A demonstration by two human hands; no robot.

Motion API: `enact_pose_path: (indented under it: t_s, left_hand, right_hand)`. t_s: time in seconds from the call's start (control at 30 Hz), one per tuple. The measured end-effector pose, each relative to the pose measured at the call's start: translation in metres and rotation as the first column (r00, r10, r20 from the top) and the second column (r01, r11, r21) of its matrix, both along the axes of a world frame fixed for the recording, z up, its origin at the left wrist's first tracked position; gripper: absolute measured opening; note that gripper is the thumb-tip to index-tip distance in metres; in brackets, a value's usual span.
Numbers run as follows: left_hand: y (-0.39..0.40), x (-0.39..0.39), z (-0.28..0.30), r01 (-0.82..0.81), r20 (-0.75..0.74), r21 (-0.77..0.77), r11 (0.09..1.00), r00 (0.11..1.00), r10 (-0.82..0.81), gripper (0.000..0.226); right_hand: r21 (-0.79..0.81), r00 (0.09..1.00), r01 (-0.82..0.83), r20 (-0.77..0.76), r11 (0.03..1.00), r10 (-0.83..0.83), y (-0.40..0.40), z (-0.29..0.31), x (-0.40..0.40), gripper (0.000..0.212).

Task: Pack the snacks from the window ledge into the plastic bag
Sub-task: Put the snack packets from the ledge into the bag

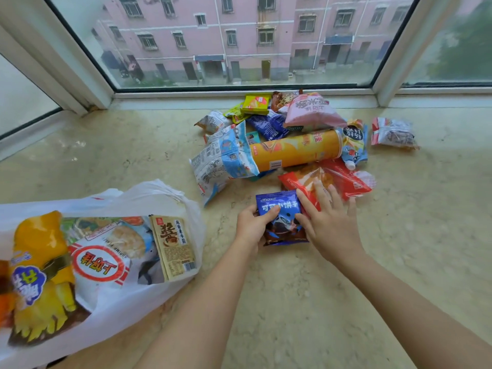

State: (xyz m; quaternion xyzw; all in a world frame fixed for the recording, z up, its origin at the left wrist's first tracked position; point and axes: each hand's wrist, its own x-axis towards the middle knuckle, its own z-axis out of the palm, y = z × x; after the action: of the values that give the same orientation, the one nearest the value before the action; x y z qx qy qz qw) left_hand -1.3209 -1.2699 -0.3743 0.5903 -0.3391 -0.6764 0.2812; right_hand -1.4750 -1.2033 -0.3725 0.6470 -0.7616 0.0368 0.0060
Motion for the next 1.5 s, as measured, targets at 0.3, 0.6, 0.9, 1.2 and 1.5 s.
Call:
enact_pose_path:
  t_s: [0.3,0.6,0.9,1.2,1.5]
  left_hand:
    - [0.003,-0.04,-0.007,0.236,0.361,-0.303,0.923,0.925,-0.118,0.036]
    - [0.0,-0.055,0.011,0.178,0.284,-0.018,0.984,0.945,-0.166,0.09]
    - [0.017,-0.052,0.014,0.176,0.092,0.056,0.983,0.979,-0.18,0.063]
    - [0.029,-0.007,0.024,0.154,0.095,0.036,0.987,0.983,-0.157,0.062]
    - [0.035,0.069,0.044,0.161,0.254,-0.103,0.982,0.959,-0.13,0.066]
  right_hand:
    - [0.1,0.949,0.202,0.226,0.974,-0.219,-0.009,-0.004,-0.027,0.066]
    - [0.191,0.575,0.498,0.657,0.846,-0.487,-0.013,0.007,-0.034,0.077]
    - [0.129,0.2,0.694,0.911,0.708,-0.361,-0.01,0.002,-0.029,0.073]
    - [0.367,-0.215,0.727,0.925,0.581,-0.314,-0.003,0.018,-0.019,0.103]
    - [0.555,-0.444,0.589,0.83,0.587,-0.339,0.017,0.021,-0.011,0.105]
